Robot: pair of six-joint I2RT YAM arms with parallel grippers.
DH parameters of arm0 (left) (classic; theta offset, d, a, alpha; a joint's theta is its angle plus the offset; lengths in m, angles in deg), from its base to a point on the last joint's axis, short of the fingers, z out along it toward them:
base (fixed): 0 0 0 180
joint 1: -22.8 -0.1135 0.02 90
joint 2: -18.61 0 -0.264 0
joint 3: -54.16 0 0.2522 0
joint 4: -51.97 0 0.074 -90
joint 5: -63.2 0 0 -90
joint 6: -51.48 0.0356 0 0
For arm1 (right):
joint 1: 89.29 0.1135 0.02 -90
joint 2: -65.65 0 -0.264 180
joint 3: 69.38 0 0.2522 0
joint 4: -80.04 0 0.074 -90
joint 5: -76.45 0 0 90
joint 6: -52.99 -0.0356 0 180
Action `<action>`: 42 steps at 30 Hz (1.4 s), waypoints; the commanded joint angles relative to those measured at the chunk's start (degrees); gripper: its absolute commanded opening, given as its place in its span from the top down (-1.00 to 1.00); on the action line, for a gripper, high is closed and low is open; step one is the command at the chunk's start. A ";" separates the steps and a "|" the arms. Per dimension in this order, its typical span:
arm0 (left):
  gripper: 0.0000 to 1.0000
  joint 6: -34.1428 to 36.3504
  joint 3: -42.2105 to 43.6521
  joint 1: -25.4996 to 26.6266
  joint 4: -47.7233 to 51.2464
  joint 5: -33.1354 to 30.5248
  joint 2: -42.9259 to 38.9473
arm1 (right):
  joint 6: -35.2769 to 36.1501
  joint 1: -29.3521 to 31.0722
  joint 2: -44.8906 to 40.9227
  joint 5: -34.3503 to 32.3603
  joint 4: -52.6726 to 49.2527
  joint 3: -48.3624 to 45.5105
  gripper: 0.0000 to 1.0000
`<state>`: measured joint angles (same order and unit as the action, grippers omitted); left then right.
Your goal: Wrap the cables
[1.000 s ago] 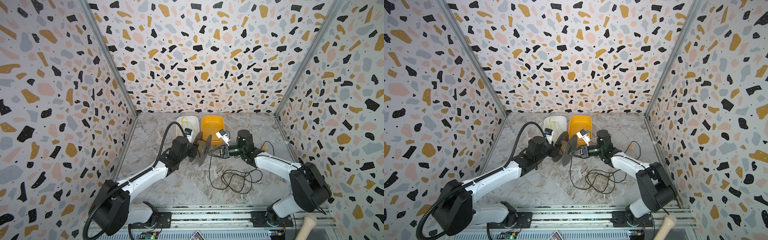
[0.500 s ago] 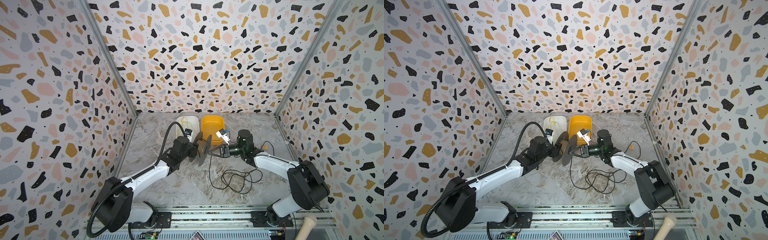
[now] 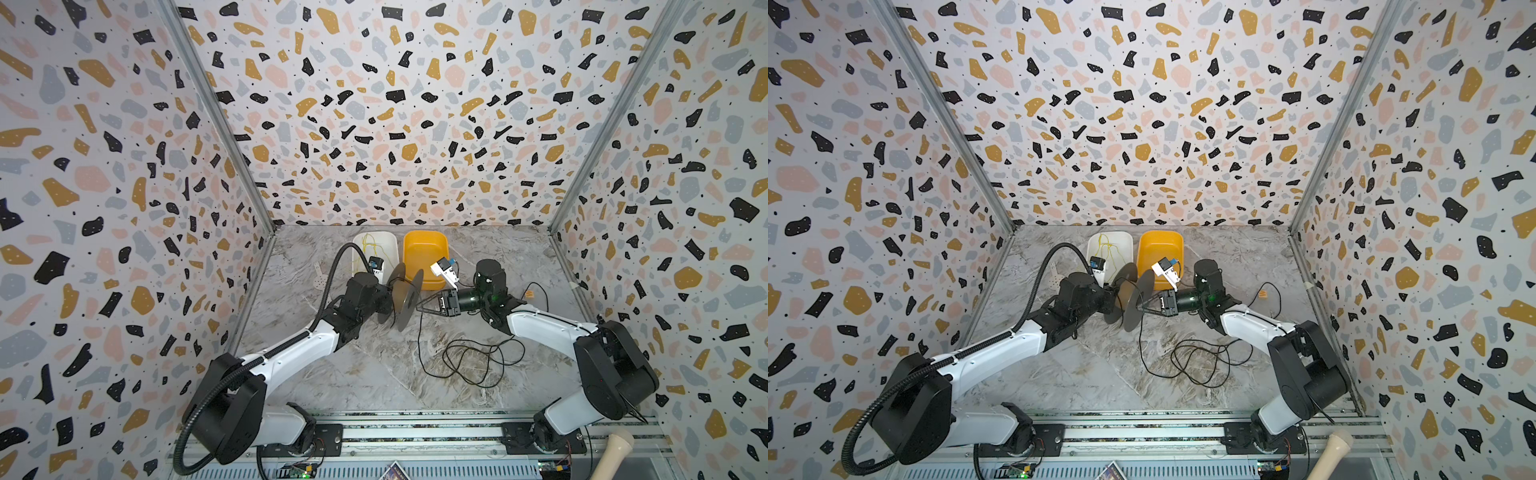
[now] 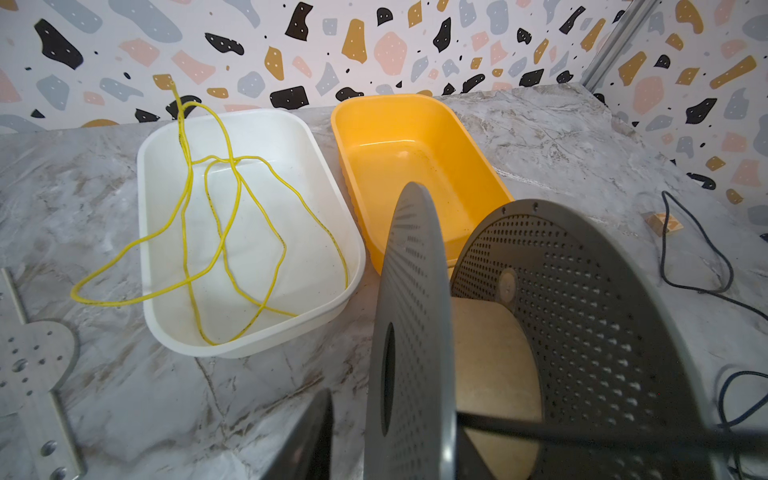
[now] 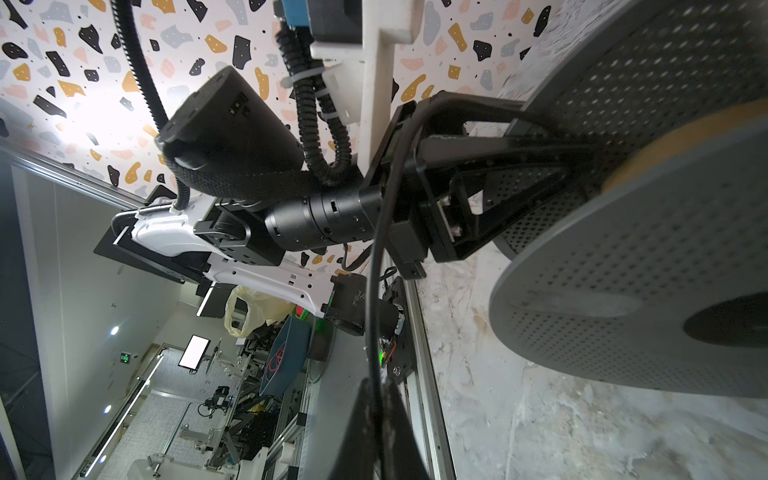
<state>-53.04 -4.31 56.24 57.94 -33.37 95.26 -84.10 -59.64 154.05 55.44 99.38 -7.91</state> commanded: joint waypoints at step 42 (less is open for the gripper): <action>1.00 -0.86 -19.89 -1.34 33.13 -1.59 -3.79 | 26.56 6.28 -14.16 -37.77 -21.12 2.34 -0.98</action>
<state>-53.04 -19.50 55.56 89.18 -35.73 93.42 -62.59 -54.26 144.21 25.98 80.06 -4.48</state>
